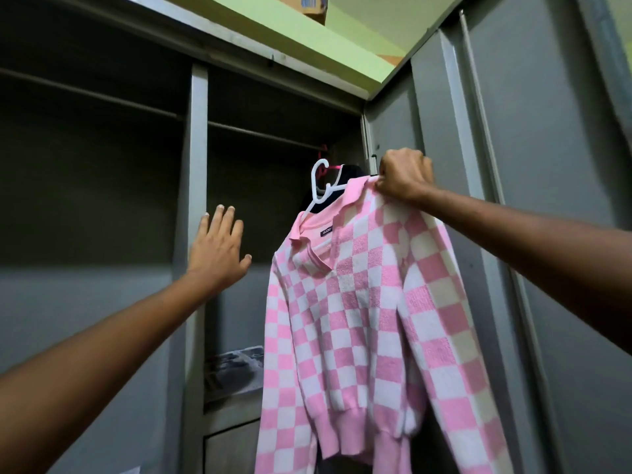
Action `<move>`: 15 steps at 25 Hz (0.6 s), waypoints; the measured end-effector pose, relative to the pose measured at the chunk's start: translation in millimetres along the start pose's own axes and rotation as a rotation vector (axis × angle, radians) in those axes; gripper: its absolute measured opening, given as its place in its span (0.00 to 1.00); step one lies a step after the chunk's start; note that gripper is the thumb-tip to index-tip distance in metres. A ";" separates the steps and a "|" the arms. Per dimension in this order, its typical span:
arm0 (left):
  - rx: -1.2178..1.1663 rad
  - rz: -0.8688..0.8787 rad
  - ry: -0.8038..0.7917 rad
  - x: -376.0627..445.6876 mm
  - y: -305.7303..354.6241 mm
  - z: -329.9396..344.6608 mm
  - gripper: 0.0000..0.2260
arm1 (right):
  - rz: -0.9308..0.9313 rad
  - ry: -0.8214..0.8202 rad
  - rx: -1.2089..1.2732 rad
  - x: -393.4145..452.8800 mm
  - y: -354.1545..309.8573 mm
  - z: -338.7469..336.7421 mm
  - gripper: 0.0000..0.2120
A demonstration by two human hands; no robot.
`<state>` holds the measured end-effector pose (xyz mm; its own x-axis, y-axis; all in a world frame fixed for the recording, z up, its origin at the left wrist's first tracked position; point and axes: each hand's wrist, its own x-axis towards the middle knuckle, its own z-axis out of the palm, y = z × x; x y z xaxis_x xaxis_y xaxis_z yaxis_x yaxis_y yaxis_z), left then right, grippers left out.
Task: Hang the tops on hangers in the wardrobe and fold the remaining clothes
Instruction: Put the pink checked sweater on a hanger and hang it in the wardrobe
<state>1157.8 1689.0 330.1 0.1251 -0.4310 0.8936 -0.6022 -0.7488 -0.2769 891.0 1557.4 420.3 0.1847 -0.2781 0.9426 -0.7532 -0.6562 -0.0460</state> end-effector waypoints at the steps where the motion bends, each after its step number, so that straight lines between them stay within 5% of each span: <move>1: 0.016 -0.018 0.017 8.9 -4.0 1.0 0.32 | -0.007 0.006 -0.004 10.3 -4.7 4.8 0.11; 15: 0.085 -0.237 0.324 100.0 -44.8 40.3 0.35 | -0.010 0.118 0.028 142.2 -26.9 123.0 0.07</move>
<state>1229.0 1659.2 417.6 -0.0103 -0.0703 0.9975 -0.5178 -0.8530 -0.0655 1015.2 1449.2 515.0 0.1151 -0.1882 0.9754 -0.7334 -0.6784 -0.0444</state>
